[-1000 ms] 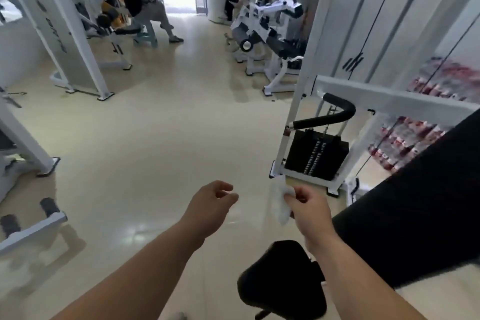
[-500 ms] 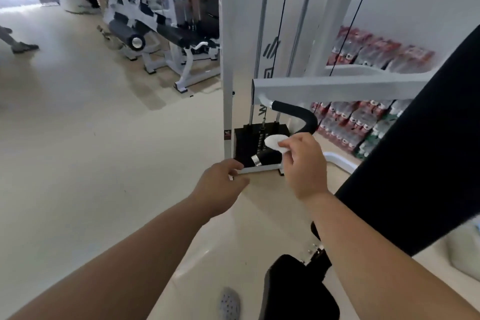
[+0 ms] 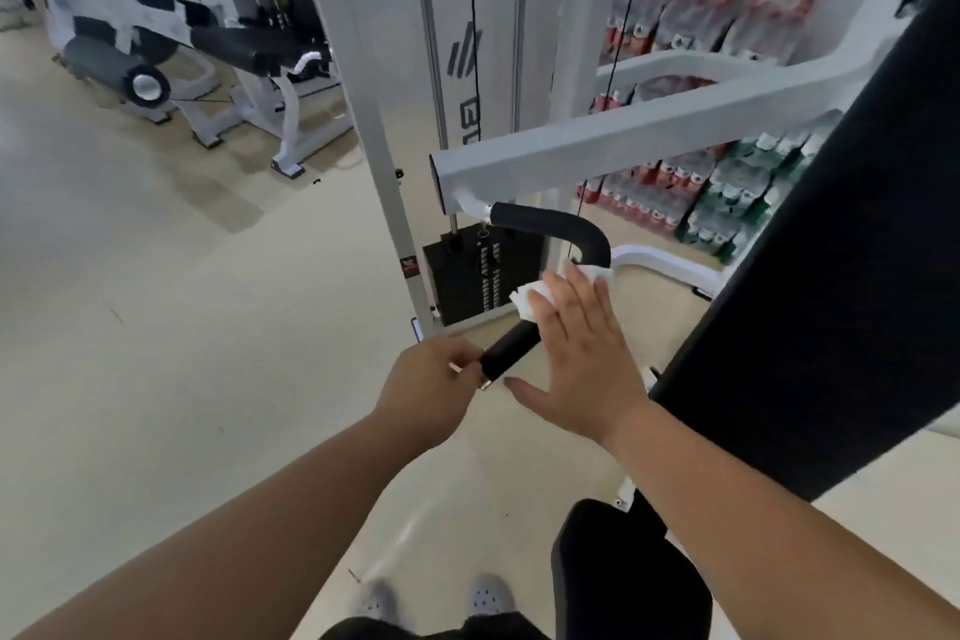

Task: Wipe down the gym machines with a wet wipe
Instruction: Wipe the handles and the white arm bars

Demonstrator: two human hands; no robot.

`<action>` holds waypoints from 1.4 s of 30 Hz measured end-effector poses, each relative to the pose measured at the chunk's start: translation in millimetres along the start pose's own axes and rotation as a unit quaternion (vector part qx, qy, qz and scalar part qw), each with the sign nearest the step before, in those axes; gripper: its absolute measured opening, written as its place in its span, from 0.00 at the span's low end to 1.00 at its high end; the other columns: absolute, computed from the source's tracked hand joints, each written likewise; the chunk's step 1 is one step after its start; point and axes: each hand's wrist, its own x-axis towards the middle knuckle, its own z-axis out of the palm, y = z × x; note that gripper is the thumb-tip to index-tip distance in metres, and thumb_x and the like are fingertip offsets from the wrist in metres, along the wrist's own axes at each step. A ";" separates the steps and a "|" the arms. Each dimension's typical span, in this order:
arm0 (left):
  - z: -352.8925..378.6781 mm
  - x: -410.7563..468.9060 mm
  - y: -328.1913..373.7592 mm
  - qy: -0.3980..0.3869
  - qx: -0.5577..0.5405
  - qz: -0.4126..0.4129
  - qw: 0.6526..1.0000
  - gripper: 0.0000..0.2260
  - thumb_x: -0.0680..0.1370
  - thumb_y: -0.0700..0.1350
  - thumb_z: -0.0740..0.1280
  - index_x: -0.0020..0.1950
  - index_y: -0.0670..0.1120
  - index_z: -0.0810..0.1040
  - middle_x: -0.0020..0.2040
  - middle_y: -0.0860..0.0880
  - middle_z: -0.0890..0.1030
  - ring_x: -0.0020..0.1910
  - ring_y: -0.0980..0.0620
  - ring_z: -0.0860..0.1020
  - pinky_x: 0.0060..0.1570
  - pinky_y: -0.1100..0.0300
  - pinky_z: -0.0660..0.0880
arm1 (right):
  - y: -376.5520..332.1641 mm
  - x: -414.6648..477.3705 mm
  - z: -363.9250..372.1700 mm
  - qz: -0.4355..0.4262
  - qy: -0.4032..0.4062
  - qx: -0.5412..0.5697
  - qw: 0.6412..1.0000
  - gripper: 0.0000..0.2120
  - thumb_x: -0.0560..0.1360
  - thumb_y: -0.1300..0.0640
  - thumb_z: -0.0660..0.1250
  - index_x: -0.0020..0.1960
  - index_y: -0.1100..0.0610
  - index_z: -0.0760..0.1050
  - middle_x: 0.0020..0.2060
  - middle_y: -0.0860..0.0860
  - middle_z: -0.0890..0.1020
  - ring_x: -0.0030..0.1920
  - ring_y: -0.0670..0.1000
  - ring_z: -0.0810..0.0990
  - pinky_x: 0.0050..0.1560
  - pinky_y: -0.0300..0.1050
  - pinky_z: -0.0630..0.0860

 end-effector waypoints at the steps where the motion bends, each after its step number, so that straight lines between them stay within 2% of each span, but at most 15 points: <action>1: -0.9 6.4 -1.5 0.008 -0.006 -0.003 1.000 0.08 0.79 0.44 0.67 0.48 0.54 0.85 0.42 0.55 0.83 0.34 0.56 0.76 0.34 0.63 0.71 | -6.4 -5.9 4.7 -0.041 -0.006 0.003 0.999 0.45 0.72 0.34 0.65 0.78 0.62 0.60 0.78 0.61 0.61 0.81 0.63 0.51 0.80 0.65 0.48; 4: -8.8 26.0 -7.4 -0.019 -0.014 0.003 1.000 0.07 0.75 0.44 0.72 0.38 0.52 0.84 0.36 0.54 0.83 0.28 0.60 0.75 0.28 0.68 0.68 | -19.0 -24.3 17.0 -0.153 -0.040 -0.036 0.987 0.50 0.73 0.34 0.62 0.83 0.61 0.49 0.81 0.58 0.54 0.82 0.60 0.48 0.81 0.59 0.44; 6: -14.1 34.5 -10.6 -0.052 -0.026 0.008 0.998 0.05 0.74 0.44 0.74 0.39 0.51 0.85 0.36 0.54 0.83 0.28 0.61 0.75 0.28 0.68 0.68 | -7.9 -16.8 12.0 -0.140 -0.032 -0.050 0.988 0.48 0.74 0.33 0.61 0.83 0.60 0.49 0.82 0.57 0.52 0.82 0.58 0.48 0.81 0.58 0.44; 10: -17.3 45.1 -21.1 -0.090 -0.051 0.036 0.994 0.06 0.75 0.44 0.74 0.38 0.53 0.85 0.35 0.51 0.83 0.32 0.54 0.77 0.33 0.60 0.72 | 1.3 3.8 -8.7 0.002 0.011 0.044 0.999 0.35 0.80 0.36 0.56 0.75 0.61 0.68 0.79 0.57 0.62 0.82 0.57 0.51 0.81 0.61 0.48; 13: -19.9 55.6 -28.5 -0.131 -0.058 0.054 0.988 0.05 0.74 0.45 0.74 0.39 0.52 0.85 0.36 0.51 0.83 0.34 0.52 0.77 0.35 0.58 0.73 | -24.6 12.0 -12.0 0.112 0.112 0.152 0.976 0.21 0.83 0.45 0.57 0.61 0.59 0.80 0.67 0.52 0.78 0.77 0.50 0.64 0.80 0.57 0.54; 16: -29.4 69.9 -34.1 -0.183 -0.014 0.101 0.978 0.03 0.75 0.47 0.73 0.42 0.54 0.85 0.38 0.56 0.81 0.37 0.56 0.77 0.39 0.59 0.75 | -51.2 19.7 -10.7 0.228 0.209 0.161 0.937 0.13 0.80 0.52 0.64 0.48 0.59 0.83 0.54 0.49 0.83 0.65 0.47 0.75 0.72 0.54 0.68; 19: -44.4 86.7 -35.9 -0.211 0.016 0.156 0.965 0.07 0.78 0.49 0.71 0.55 0.56 0.84 0.49 0.60 0.81 0.45 0.59 0.79 0.49 0.60 0.78 | -73.2 27.1 -10.6 0.312 0.220 0.127 0.915 0.04 0.78 0.57 0.71 0.51 0.56 0.81 0.61 0.49 0.79 0.66 0.48 0.72 0.69 0.47 0.71; 21: -54.6 98.5 -35.6 -0.206 0.003 0.172 0.963 0.10 0.79 0.49 0.70 0.60 0.56 0.81 0.54 0.60 0.79 0.47 0.60 0.78 0.50 0.60 0.78 | -88.8 35.2 -10.4 0.395 0.195 0.141 0.887 0.17 0.80 0.57 0.69 0.68 0.54 0.76 0.76 0.50 0.65 0.74 0.47 0.63 0.74 0.40 0.64; 23: -60.9 109.3 -34.8 -0.201 -0.002 0.190 0.961 0.13 0.79 0.49 0.69 0.63 0.57 0.79 0.56 0.59 0.77 0.47 0.61 0.78 0.46 0.63 0.77 | -107.5 45.1 -5.9 0.465 0.144 0.176 0.855 0.30 0.83 0.54 0.63 0.82 0.55 0.56 0.82 0.46 0.44 0.79 0.48 0.56 0.76 0.39 0.60; 26: -60.8 118.1 -35.4 -0.220 -0.007 0.217 0.951 0.15 0.79 0.49 0.68 0.66 0.57 0.76 0.59 0.58 0.76 0.47 0.61 0.77 0.45 0.64 0.76 | -141.1 52.4 13.2 0.508 0.099 0.179 0.837 0.36 0.85 0.53 0.58 0.82 0.58 0.39 0.79 0.46 0.28 0.79 0.50 0.56 0.69 0.24 0.54; 28: -58.9 122.8 -37.8 -0.205 -0.004 0.237 0.950 0.17 0.79 0.49 0.68 0.68 0.56 0.75 0.62 0.57 0.75 0.50 0.61 0.76 0.51 0.61 0.75 | -159.2 55.4 24.0 0.525 0.105 0.179 0.825 0.37 0.85 0.56 0.58 0.82 0.59 0.35 0.78 0.49 0.26 0.82 0.51 0.49 0.63 0.16 0.45; 34: -62.2 159.7 -33.1 -0.040 0.045 0.357 0.932 0.22 0.76 0.46 0.70 0.70 0.49 0.74 0.68 0.48 0.72 0.67 0.43 0.71 0.67 0.48 0.69 | -125.1 74.4 15.8 0.542 0.118 0.142 0.820 0.36 0.84 0.61 0.57 0.82 0.62 0.37 0.79 0.61 0.32 0.77 0.51 0.43 0.61 0.15 0.42; 37: -67.3 176.0 -16.0 0.028 0.147 0.402 0.903 0.27 0.77 0.50 0.70 0.75 0.49 0.68 0.76 0.46 0.66 0.74 0.42 0.64 0.73 0.44 0.62 | -75.2 89.3 -5.1 0.536 0.117 0.142 0.824 0.36 0.83 0.62 0.57 0.82 0.59 0.37 0.80 0.60 0.35 0.81 0.57 0.43 0.74 0.29 0.46; 38: -67.6 181.6 -10.3 0.023 0.184 0.416 0.890 0.29 0.78 0.51 0.68 0.77 0.50 0.65 0.78 0.46 0.63 0.77 0.42 0.60 0.75 0.43 0.59 | -58.1 93.3 -13.3 0.526 0.113 0.156 0.828 0.37 0.83 0.63 0.57 0.83 0.57 0.37 0.81 0.58 0.36 0.82 0.58 0.43 0.77 0.36 0.49; 42: -57.2 202.9 4.7 -0.086 0.287 0.412 0.860 0.35 0.81 0.53 0.62 0.83 0.51 0.47 0.83 0.51 0.50 0.81 0.48 0.49 0.79 0.45 0.49 | -12.0 93.4 -40.2 0.472 0.034 0.265 0.840 0.38 0.83 0.64 0.57 0.83 0.50 0.37 0.83 0.47 0.41 0.81 0.46 0.44 0.77 0.33 0.48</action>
